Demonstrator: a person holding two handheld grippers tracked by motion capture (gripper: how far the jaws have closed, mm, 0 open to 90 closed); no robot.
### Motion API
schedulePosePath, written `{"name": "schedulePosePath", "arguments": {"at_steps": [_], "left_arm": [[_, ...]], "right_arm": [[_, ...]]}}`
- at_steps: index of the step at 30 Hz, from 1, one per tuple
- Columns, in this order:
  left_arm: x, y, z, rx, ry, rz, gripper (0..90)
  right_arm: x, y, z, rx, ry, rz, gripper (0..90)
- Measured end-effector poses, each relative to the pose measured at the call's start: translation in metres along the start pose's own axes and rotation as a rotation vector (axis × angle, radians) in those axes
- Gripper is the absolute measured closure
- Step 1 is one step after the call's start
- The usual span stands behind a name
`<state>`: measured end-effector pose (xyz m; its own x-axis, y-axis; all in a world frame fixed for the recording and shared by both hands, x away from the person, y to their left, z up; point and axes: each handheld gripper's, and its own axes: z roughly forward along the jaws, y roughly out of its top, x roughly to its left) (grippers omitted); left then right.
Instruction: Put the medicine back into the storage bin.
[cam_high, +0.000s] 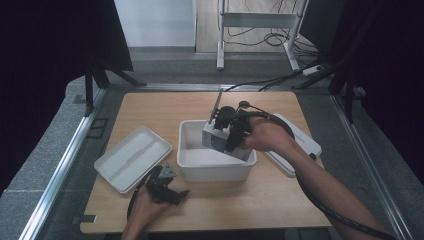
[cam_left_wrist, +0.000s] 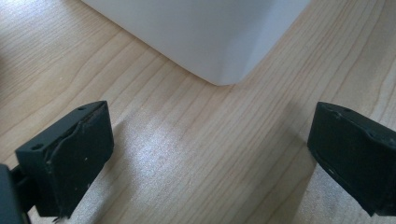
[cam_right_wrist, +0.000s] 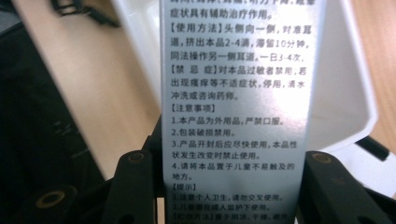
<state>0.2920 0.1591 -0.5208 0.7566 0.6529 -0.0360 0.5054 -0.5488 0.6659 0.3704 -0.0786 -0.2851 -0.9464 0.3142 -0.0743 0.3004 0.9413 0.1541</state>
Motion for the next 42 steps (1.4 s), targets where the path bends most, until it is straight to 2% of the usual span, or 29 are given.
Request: {"name": "schedulePosePath", "arguments": {"at_steps": [3, 7, 12, 20, 24, 31, 33, 38, 42], "left_arm": [[0.0, 0.0, 0.0, 0.0, 0.0, 0.0, 0.6], [0.0, 0.0, 0.0, -0.002, 0.0, -0.001, 1.1], [-0.001, -0.001, -0.001, -0.004, -0.001, -0.001, 2.2], [-0.001, -0.001, -0.001, -0.006, -0.001, -0.002, 2.5], [-0.001, -0.001, -0.001, -0.005, 0.0, -0.002, 2.4], [-0.001, -0.001, -0.001, -0.004, 0.003, -0.004, 2.0], [-0.001, -0.001, 0.0, -0.001, 0.007, -0.009, 1.4], [-0.001, -0.001, -0.001, 0.0, 0.009, -0.013, 0.9], [-0.001, -0.001, -0.001, 0.0, 0.008, -0.013, 1.0]], "right_arm": [[-0.012, 0.009, 0.013, 0.011, -0.016, 0.024, 55.7], [-0.025, 0.018, 0.038, 0.031, -0.018, 0.052, 55.7], [-0.036, 0.018, 0.073, 0.049, -0.005, 0.082, 55.7], [-0.044, 0.008, 0.123, 0.066, 0.019, 0.113, 55.7], [-0.044, 0.004, 0.138, 0.085, 0.03, 0.118, 55.6], [-0.044, 0.002, 0.149, 0.123, 0.032, 0.125, 51.3], [-0.045, 0.002, 0.146, 0.111, 0.025, 0.13, 47.4], [-0.046, 0.001, 0.133, 0.076, 0.023, 0.135, 46.7], [-0.047, -0.001, 0.117, 0.022, 0.032, 0.131, 42.2]]}}
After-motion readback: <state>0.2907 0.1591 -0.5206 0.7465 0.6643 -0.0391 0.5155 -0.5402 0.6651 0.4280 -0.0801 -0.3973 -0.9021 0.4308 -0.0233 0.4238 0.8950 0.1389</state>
